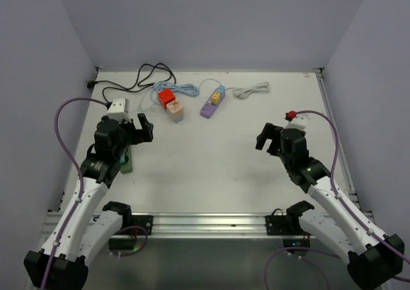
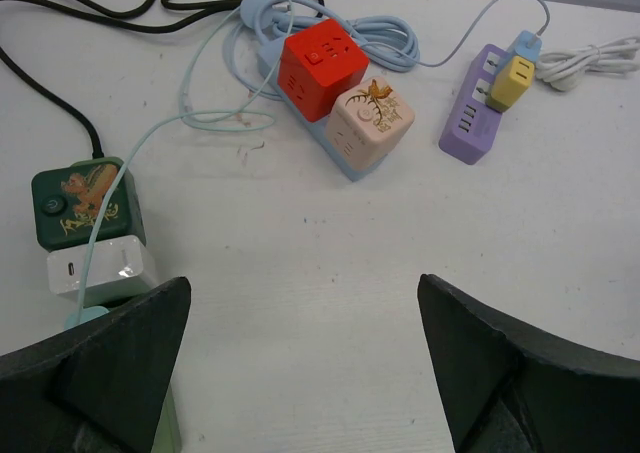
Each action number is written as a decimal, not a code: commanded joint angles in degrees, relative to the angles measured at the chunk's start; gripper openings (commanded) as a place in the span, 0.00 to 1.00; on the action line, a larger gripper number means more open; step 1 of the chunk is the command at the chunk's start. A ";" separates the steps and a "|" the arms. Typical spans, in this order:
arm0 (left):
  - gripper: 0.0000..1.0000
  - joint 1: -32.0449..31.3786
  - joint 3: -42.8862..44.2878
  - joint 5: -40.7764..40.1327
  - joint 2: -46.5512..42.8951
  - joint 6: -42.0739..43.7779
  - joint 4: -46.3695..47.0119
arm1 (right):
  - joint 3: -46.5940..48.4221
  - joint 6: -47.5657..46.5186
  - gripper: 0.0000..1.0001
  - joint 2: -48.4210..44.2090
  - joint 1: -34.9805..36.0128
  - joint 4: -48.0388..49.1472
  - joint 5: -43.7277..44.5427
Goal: Pull the plug off the socket
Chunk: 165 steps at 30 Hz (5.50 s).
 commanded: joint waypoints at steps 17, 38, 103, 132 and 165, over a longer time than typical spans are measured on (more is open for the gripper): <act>0.99 -0.32 9.51 1.31 12.33 3.70 3.24 | 2.64 -3.75 0.99 0.72 0.16 2.17 -5.64; 0.94 -18.68 40.80 5.18 60.13 10.91 18.33 | 0.09 -1.56 0.99 -2.36 -0.10 2.27 -7.05; 0.00 -20.00 49.16 0.08 75.72 18.12 34.88 | -0.79 -1.64 0.99 -2.54 -0.28 4.55 -12.41; 0.22 -21.06 48.63 18.54 83.36 -8.07 38.48 | -0.79 -1.29 0.99 -3.33 -0.36 4.47 -12.59; 1.00 -21.06 56.35 -1.33 83.98 14.07 27.94 | -1.06 -1.73 0.99 -2.71 -0.28 5.08 -14.08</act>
